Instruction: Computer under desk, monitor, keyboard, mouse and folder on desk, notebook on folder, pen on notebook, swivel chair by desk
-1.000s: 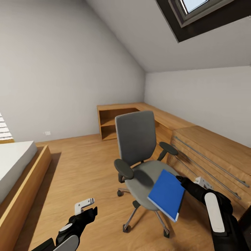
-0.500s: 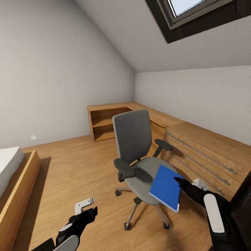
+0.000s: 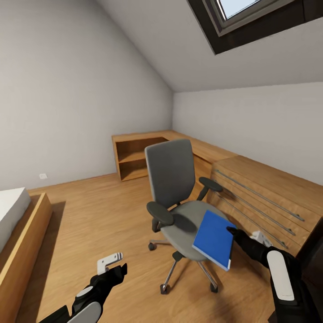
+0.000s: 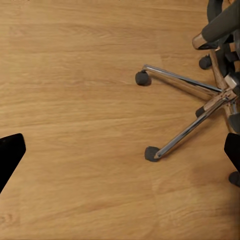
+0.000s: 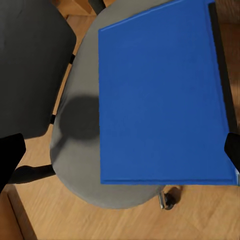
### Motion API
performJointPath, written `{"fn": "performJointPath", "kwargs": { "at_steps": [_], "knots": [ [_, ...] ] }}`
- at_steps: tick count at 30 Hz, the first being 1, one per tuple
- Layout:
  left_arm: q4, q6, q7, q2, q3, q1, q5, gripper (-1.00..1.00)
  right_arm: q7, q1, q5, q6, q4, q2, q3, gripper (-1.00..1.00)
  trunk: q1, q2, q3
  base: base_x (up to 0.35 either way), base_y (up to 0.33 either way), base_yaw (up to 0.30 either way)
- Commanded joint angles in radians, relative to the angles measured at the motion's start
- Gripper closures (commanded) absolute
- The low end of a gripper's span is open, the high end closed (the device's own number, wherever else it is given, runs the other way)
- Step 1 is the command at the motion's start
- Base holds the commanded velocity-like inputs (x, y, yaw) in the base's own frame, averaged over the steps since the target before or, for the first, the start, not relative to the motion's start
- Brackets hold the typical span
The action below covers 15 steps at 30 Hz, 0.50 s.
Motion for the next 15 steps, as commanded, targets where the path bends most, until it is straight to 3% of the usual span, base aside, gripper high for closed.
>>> {"fn": "performJointPath", "kwargs": {
  "at_steps": [1, 11, 15],
  "knots": [
    [-0.004, 0.005, 0.006, 0.001, -0.002, -0.001, 0.001, -1.0, -0.009, -0.001, -0.011, 0.004, -0.001, 0.001, -0.003, -1.0, 0.004, -0.008, -0.004, 0.0, 0.0, 0.0],
    [-0.009, 0.001, 0.007, 0.003, -0.002, -0.001, 0.001, -1.0, -0.004, -0.001, -0.012, -0.008, 0.088, 0.002, -0.005, -1.0, 0.042, -0.078, -0.036, -0.001, 0.0, 0.0],
    [-0.009, -0.029, 0.004, 0.004, -0.002, -0.001, 0.001, -1.0, -0.004, -0.001, -0.012, -0.008, 0.091, 0.002, -0.005, -1.0, 0.058, -0.106, -0.048, -0.161, 0.0, 0.0]
  ]
}}
